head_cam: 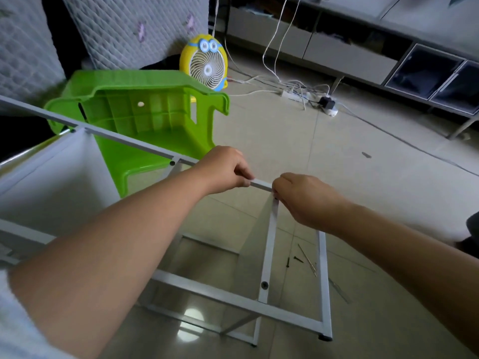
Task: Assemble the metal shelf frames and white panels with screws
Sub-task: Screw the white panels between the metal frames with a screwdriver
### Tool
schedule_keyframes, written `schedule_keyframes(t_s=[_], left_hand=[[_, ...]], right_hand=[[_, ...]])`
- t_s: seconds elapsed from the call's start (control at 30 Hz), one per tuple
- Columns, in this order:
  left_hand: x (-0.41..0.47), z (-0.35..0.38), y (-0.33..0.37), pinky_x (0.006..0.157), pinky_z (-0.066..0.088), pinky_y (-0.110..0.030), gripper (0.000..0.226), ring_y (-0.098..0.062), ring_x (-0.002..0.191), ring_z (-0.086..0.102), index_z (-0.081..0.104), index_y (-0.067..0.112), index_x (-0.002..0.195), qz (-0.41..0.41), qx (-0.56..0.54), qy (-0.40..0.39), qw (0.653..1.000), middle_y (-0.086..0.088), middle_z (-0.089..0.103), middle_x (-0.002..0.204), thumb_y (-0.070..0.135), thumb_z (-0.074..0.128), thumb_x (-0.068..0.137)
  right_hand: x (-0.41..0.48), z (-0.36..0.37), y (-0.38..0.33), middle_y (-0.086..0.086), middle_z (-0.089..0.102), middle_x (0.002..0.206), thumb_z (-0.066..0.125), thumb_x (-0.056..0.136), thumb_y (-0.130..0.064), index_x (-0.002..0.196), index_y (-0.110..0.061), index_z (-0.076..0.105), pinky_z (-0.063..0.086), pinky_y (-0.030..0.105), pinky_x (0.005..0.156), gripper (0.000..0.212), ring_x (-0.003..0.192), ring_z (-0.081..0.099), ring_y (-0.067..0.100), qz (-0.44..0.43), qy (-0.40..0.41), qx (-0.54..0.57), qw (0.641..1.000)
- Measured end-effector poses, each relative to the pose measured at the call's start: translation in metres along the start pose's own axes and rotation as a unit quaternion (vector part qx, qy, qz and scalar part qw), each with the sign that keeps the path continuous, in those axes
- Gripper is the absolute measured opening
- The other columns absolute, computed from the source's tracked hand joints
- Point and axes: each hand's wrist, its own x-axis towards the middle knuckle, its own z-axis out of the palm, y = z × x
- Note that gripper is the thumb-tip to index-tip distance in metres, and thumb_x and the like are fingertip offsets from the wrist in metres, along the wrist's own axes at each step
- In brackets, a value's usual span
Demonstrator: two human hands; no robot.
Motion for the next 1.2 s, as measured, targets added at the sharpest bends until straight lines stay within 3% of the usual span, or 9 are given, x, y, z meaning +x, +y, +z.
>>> schedule_keyframes(t_s=[0.17,0.3,0.47,0.7,0.87,1.0,1.07,1.2], left_hand=[[0.000,0.000,0.000,0.065,0.036,-0.010,0.023,-0.023,0.093,0.061,0.073,0.003,0.097,-0.001,0.004,0.002,1.000,-0.013,0.067,0.096,0.009,0.074,0.076],[0.000,0.000,0.001,0.067,0.037,-0.011,0.022,-0.023,0.094,0.060,0.072,0.004,0.098,-0.001,0.007,0.000,1.000,-0.013,0.067,0.097,0.009,0.073,0.076],[0.000,0.000,0.000,0.070,0.040,-0.014,0.022,-0.020,0.090,0.060,0.073,0.005,0.096,-0.005,0.004,0.002,1.000,-0.012,0.066,0.095,0.009,0.074,0.075],[0.000,0.000,0.001,0.073,0.043,-0.018,0.020,-0.021,0.089,0.061,0.073,0.004,0.095,-0.003,0.004,0.000,1.000,-0.011,0.066,0.093,0.008,0.074,0.075],[0.000,0.000,0.002,0.074,0.043,-0.018,0.022,-0.020,0.089,0.060,0.073,0.004,0.096,0.003,0.003,-0.002,1.000,-0.008,0.065,0.091,0.008,0.074,0.075],[-0.001,-0.001,0.002,0.068,0.038,-0.008,0.022,-0.012,0.084,0.056,0.073,0.004,0.097,0.002,0.001,-0.003,1.000,-0.001,0.060,0.085,0.008,0.074,0.075],[-0.001,-0.001,0.002,0.068,0.039,-0.009,0.022,-0.012,0.084,0.056,0.073,0.005,0.097,0.005,0.002,-0.003,1.000,-0.004,0.062,0.087,0.008,0.074,0.076],[0.000,-0.001,0.001,0.073,0.043,-0.017,0.021,-0.016,0.086,0.058,0.073,0.005,0.096,0.005,0.003,-0.001,1.000,-0.008,0.065,0.091,0.009,0.074,0.076]], right_hand=[[0.001,0.002,-0.003,-0.001,0.039,0.080,0.038,0.097,-0.018,0.098,-0.012,0.045,0.033,0.025,0.056,0.009,0.070,0.041,0.016,0.031,0.022,0.029,0.999],[0.002,-0.005,-0.002,-0.006,0.029,0.067,0.037,0.098,-0.025,0.094,-0.016,0.048,0.043,0.028,0.065,0.015,0.073,0.046,0.017,0.031,0.005,-0.004,1.000],[0.006,-0.008,0.000,-0.004,0.031,0.069,0.039,0.098,-0.021,0.105,-0.012,0.054,0.047,0.030,0.072,0.019,0.075,0.047,0.018,0.014,-0.025,-0.013,0.999],[0.007,-0.016,0.006,0.002,0.052,0.105,0.043,0.095,-0.013,0.115,-0.014,0.051,0.048,0.029,0.075,0.021,0.084,0.050,0.017,-0.081,-0.060,-0.058,0.993],[0.005,-0.013,0.009,0.006,0.047,0.103,0.035,0.096,-0.009,0.116,-0.009,0.042,0.035,0.026,0.067,0.021,0.078,0.036,0.014,-0.134,-0.055,-0.120,0.982],[0.006,-0.009,0.010,-0.003,0.028,0.071,0.028,0.099,-0.015,0.113,-0.009,0.039,0.034,0.027,0.067,0.019,0.074,0.037,0.015,-0.125,-0.059,-0.097,0.986],[0.006,-0.009,0.008,-0.005,0.022,0.067,0.030,0.097,-0.011,0.112,-0.009,0.039,0.032,0.027,0.065,0.018,0.072,0.038,0.017,-0.103,-0.067,-0.069,0.990],[0.005,-0.013,0.005,0.000,0.041,0.081,0.035,0.095,-0.009,0.113,-0.009,0.040,0.031,0.026,0.058,0.018,0.074,0.039,0.017,-0.086,-0.065,-0.076,0.991]])
